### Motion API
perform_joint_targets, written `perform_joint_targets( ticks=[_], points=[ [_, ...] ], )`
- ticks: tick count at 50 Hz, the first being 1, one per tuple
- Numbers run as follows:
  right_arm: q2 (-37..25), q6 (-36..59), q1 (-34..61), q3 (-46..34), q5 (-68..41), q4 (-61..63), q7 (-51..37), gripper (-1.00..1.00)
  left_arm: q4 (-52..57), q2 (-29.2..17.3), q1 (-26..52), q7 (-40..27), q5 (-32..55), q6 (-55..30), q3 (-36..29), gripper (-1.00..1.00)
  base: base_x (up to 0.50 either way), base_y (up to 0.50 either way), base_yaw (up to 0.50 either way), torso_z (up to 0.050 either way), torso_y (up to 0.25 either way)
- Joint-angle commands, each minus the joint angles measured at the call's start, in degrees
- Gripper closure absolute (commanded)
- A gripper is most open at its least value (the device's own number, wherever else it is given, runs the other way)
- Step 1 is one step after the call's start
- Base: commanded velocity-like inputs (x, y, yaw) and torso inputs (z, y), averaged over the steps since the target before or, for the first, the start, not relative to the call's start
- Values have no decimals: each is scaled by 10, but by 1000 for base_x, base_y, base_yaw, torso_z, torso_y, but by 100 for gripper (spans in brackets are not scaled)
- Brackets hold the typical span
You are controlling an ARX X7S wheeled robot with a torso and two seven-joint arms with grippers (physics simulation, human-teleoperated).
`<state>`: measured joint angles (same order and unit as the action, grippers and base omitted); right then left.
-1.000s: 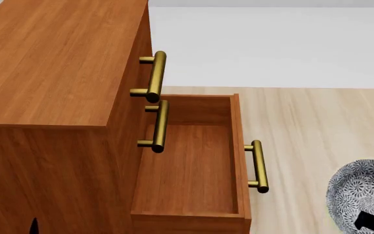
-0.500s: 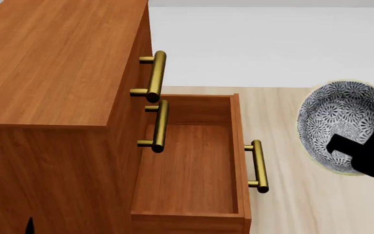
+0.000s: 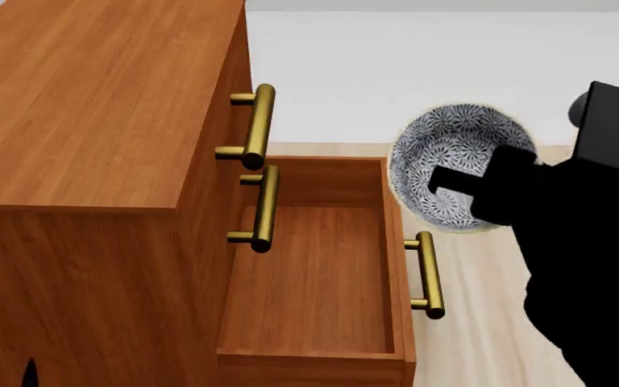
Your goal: Put the bowl in the bottom drawer of the cabinet.
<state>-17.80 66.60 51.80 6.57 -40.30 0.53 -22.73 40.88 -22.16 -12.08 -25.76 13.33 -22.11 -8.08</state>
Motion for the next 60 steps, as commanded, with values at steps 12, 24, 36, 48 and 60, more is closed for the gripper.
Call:
perform_joint_targets(
  ticks=[12,24,36,48,60],
  points=[
    [49,-77,87,-118,69,-202,49,100,14,-6,-16,-6,2,11,7,-100,0,0,0,0,0],
    [84,-157,126,-175,117,-349,88,100,13,-8,-24,-9,2,19,9,-100,0,0,0,0,0],
    [111,-219,164,-204,144,-473,119,100,11,-9,-24,-11,5,20,10,-100,0,0,0,0,0],
    [151,-337,230,-228,175,-687,169,100,5,-9,-23,-12,7,22,9,-100,0,0,0,0,0],
    [170,-374,242,-215,212,-755,184,100,3,-10,-22,-14,8,23,8,-100,0,0,0,0,0]
  ],
)
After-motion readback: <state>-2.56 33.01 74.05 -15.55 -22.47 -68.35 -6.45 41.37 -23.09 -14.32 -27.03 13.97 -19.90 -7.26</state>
